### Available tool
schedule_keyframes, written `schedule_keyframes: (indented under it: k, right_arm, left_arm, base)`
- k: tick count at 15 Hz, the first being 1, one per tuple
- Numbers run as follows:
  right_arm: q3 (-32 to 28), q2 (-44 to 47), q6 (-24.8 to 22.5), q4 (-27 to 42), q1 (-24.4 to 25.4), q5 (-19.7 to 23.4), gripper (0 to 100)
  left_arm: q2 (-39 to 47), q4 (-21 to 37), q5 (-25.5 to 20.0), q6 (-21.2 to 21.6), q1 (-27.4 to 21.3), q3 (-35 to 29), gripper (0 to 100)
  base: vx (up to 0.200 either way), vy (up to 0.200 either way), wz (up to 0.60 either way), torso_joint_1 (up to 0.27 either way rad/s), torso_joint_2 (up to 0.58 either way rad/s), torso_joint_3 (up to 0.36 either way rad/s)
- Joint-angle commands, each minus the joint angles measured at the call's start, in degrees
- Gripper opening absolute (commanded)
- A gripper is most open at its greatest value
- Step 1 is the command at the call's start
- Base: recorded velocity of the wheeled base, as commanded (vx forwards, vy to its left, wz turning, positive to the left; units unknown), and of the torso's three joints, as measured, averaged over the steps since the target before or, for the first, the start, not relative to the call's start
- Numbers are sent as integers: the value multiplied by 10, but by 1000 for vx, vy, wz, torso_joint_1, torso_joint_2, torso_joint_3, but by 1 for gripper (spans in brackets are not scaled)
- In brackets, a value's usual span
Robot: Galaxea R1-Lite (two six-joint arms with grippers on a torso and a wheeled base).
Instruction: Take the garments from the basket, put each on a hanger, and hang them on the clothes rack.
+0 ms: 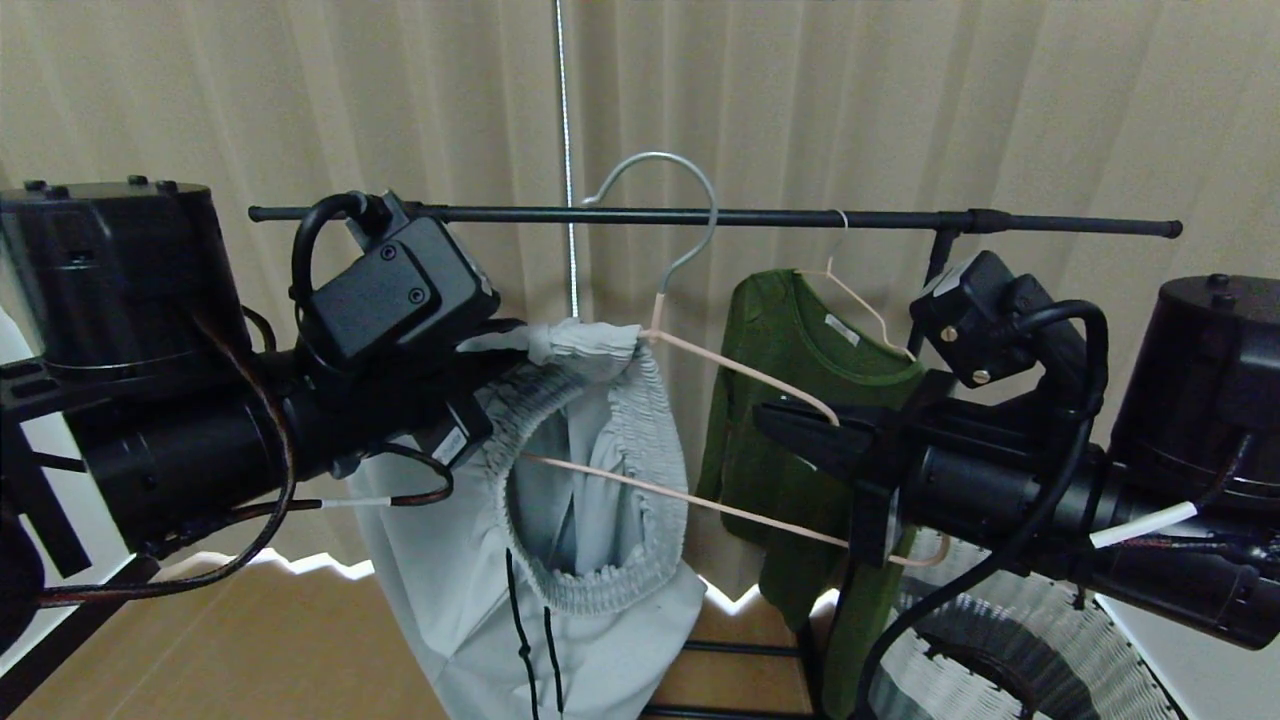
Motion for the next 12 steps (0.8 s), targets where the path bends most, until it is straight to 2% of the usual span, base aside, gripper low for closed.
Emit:
schedule_keyframes:
  k: [1,5,7,10,12]
  right_arm:
    - [-2,2,0,1,-2,-1,100]
    - [-1,2,1,-2,-7,-4,100]
    - [0,0,1,-4,-21,-6,100]
    - [-4,0,-1,-6,-35,-6,100]
    - [-5,1,-3,-22,-51,-6,100]
  left_arm:
    - [1,1,2,0,2,2,0]
    - [1,1,17,-2,5,2,0]
    - [1,3,62,-12,5,4,0]
    - [4,4,162,-62,7,4,0]
    - [2,8,190,-69,26,8,0]
  base:
    - [0,0,0,0,0,0]
    - [0,0,0,0,0,0]
    - [0,0,0,0,0,0]
    - [0,0,0,0,0,0]
    - [0,0,0,0,0,0]
